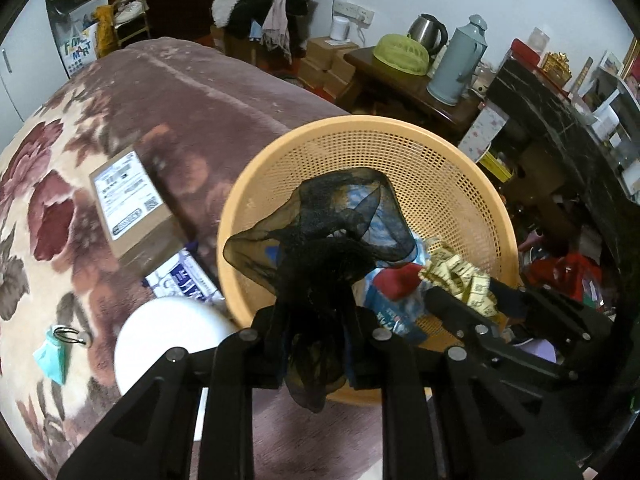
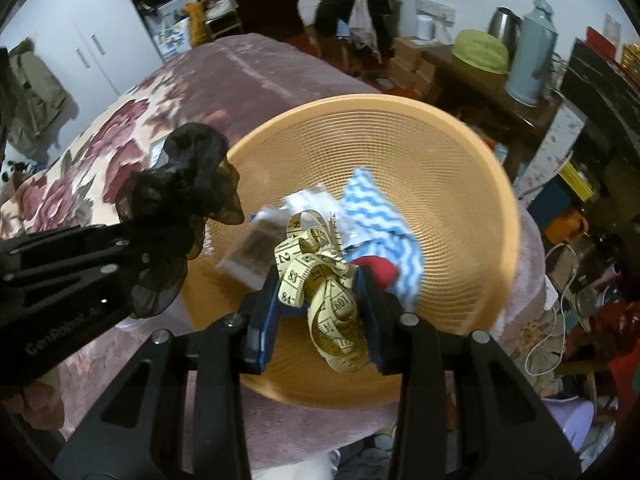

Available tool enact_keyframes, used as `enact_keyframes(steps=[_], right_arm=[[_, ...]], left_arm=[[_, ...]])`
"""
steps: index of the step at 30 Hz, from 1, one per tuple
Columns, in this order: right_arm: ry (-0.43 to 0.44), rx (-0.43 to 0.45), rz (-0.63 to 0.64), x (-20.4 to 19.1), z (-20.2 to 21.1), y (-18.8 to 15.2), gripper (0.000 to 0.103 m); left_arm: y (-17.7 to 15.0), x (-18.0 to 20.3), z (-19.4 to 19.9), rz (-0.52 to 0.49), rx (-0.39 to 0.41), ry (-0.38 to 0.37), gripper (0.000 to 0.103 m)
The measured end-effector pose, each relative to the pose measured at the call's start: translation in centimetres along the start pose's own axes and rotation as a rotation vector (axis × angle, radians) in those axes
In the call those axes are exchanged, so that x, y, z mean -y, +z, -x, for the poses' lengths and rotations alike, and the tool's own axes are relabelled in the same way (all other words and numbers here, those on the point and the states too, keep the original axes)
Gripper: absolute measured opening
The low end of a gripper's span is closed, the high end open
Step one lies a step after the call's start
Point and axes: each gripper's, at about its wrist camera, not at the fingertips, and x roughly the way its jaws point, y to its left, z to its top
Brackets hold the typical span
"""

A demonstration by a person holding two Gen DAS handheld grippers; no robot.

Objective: Organize soft objects
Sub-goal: 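Open both grippers over the orange basket to drop scrunchie and tape measure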

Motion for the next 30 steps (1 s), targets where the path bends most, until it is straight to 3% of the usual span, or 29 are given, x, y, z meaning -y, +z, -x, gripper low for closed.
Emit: enact_keyframes(steps=[5,7,9,10,12,15,23,30], right_arm=[[-0.027,-0.016,-0.047,1.6,-0.3,0.5,0.040],[-0.032,-0.020,-0.059,2.0,-0.4,0.6,0.048],[-0.032,-0.012,-0.064,2.0,-0.4,0.5,0.064],[-0.033,-0.008,-0.064,2.1,-0.4,0.4,0.067],[-0.036,-0.006,-0.064,2.1,-0.3,0.3,0.077],[-0.035,-0.010,-0.061,1.9,-0.5,0.2,0.082],[-0.030,-0.023,-0.039,1.3,-0.7,-0.2,0.092],[-0.032,-0.033,-0.013,-0.2,-0.6,-0.6,0.093]], left_arm=[[0.5,-0.4,-1.3,0.053,-0.020,-0.038,0.042],[0.5,-0.6,-1.4,0.068,-0.015,-0.053,0.059],[0.4,-0.8,-1.3,0.085,-0.006,-0.071,0.073],[0.3,-1.0,-1.1,0.093,0.000,-0.075,0.081],[0.2,-1.3,-0.7,0.100,0.019,-0.076,0.086],[0.0,-1.8,-0.3,0.113,0.035,-0.058,0.097],[-0.5,-3.4,1.4,0.119,0.073,-0.001,0.102],[-1.2,-4.6,2.7,0.124,0.090,0.032,0.102]])
